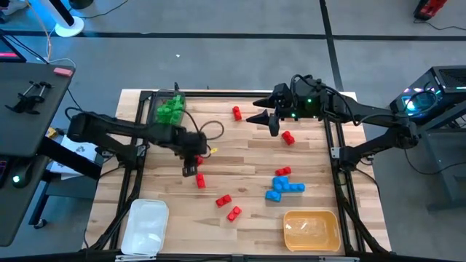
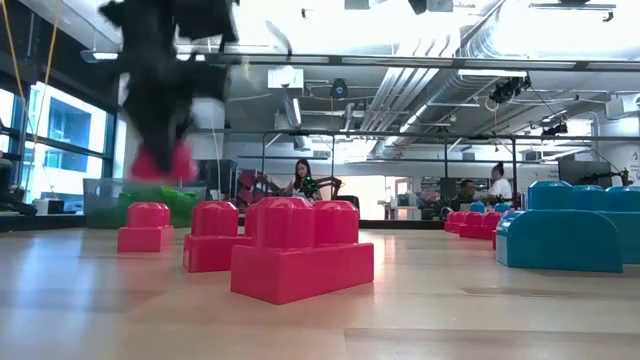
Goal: Sort blocks
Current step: Put the red game piece into the white bin
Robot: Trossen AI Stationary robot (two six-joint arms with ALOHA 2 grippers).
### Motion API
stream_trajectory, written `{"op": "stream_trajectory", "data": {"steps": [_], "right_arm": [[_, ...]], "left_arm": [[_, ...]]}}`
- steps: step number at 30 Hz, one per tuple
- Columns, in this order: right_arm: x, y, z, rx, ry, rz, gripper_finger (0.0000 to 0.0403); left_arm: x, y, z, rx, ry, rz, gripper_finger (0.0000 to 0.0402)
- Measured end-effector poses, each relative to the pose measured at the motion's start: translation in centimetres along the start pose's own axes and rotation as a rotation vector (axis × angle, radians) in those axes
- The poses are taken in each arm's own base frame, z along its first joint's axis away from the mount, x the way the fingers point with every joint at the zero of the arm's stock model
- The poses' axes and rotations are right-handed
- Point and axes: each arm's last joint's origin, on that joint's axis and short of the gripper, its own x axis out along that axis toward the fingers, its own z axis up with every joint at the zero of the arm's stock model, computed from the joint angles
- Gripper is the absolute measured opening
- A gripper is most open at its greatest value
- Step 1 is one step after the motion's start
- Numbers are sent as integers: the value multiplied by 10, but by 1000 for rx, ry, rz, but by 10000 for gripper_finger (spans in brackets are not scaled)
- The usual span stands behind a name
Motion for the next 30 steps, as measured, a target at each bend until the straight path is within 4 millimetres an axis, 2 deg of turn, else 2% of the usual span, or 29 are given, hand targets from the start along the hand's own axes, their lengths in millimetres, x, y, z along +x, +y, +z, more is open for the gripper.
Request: {"op": "stream_trajectory", "data": {"steps": [2, 5, 10, 16, 20, 25, 30], "right_arm": [[0, -1, 0, -13, -2, -3, 215], [0, -1, 0, -43, -2, -4, 215], [0, -1, 1, -85, -5, -5, 215], [0, -5, 1, -98, -3, -19, 215], [0, -9, 1, -94, 8, -34, 215], [0, -12, 0, -91, 20, -46, 215], [0, -12, -1, -94, 26, -46, 215]], "left_arm": [[-21, -4, 6, -58, -46, -11, 97], [-48, -19, 2, -148, -78, -38, 123], [-73, -62, -29, -275, -71, -128, 121], [-76, -127, -75, -436, 24, -236, 117], [-74, -162, -106, -523, 113, -276, 124], [-71, -185, -136, -610, 186, -244, 127], [-63, -194, -147, -681, 237, -187, 129]]}}
